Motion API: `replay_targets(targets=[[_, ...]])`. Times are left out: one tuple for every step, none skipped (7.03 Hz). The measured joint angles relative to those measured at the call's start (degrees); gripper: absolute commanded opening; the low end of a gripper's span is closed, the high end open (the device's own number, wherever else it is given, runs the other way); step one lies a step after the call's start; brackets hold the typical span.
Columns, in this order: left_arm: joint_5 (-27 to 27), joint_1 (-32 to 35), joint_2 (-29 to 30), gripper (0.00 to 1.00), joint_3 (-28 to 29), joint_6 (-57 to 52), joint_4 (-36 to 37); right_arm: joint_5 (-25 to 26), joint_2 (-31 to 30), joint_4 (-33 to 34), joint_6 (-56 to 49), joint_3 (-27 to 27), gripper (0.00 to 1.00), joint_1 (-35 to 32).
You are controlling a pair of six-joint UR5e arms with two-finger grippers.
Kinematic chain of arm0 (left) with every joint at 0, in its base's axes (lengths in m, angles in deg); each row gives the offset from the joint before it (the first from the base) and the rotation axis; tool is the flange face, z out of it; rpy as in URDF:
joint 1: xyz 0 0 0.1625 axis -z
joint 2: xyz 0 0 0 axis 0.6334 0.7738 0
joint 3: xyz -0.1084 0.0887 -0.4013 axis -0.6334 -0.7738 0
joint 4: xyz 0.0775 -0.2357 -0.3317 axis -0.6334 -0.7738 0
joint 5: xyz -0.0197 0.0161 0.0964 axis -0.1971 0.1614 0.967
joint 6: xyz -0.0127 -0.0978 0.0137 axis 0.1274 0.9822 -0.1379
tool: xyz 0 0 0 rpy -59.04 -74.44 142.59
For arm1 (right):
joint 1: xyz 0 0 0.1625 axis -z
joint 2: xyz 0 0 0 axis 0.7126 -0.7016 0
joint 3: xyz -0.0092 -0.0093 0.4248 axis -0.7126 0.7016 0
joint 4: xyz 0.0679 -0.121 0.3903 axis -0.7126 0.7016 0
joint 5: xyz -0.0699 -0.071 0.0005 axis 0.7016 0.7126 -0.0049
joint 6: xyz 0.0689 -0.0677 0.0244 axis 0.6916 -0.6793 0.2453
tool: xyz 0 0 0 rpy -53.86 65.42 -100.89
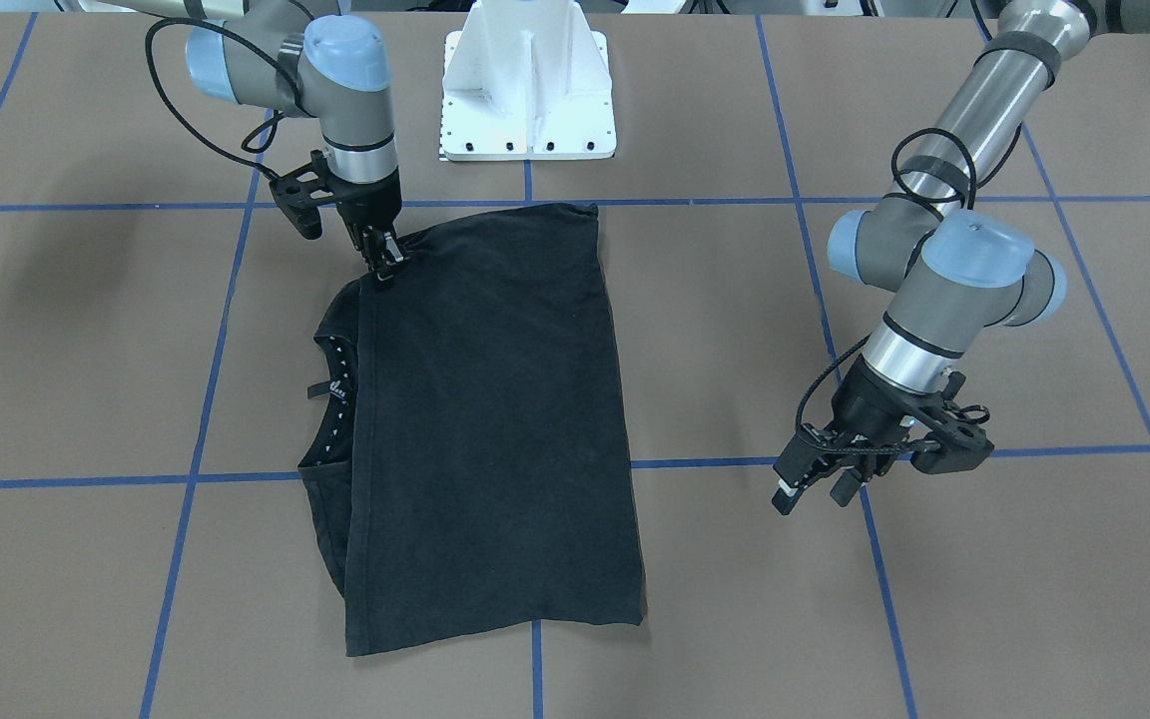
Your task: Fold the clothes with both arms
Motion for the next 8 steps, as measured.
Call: replay_targets(targets=[[-0.04, -0.02, -0.49, 0.97, -1.21, 1.63, -0.17, -0.69, -0.10, 0.24, -0.01, -0.69, 0.00, -0.06], [0.01, -0.23, -2.09, 0.97, -4.23, 5.44, -0.53, -1.52, -0.35, 0.37, -0.01, -1.22, 0.00, -0.08], [0.68, -1.25, -4.77, 0.97, -9.32, 10.05, -0.82, -1.97, -0.49, 0.41, -0.01, -1.46, 0.00, -0.10], [3.10, -4.39, -8.18, 0.97, -15.96, 15.14, -0.86, -2.14, -0.49, 0.44, -0.03, -1.55, 0.00, -0.10], [8.05, -10.18, -11.16, 0.96, -21.76, 20.11, -0.55, -2.22, -0.49, 0.44, -0.07, -1.60, 0.00, -0.13], [13.72, -16.93, -12.77, 0.96, -25.11, 23.24, 0.64, -2.25, -0.51, 0.44, -0.08, -1.63, 0.00, -0.19], [17.29, -22.55, -13.36, 0.93, -27.63, 24.86, 3.92, -2.26, -0.52, 0.44, -0.09, -1.62, 0.00, -0.23], [20.08, -27.62, -13.64, 0.91, -29.71, 26.88, 7.70, -2.27, -0.53, 0.44, -0.10, -1.61, 0.00, -0.24]])
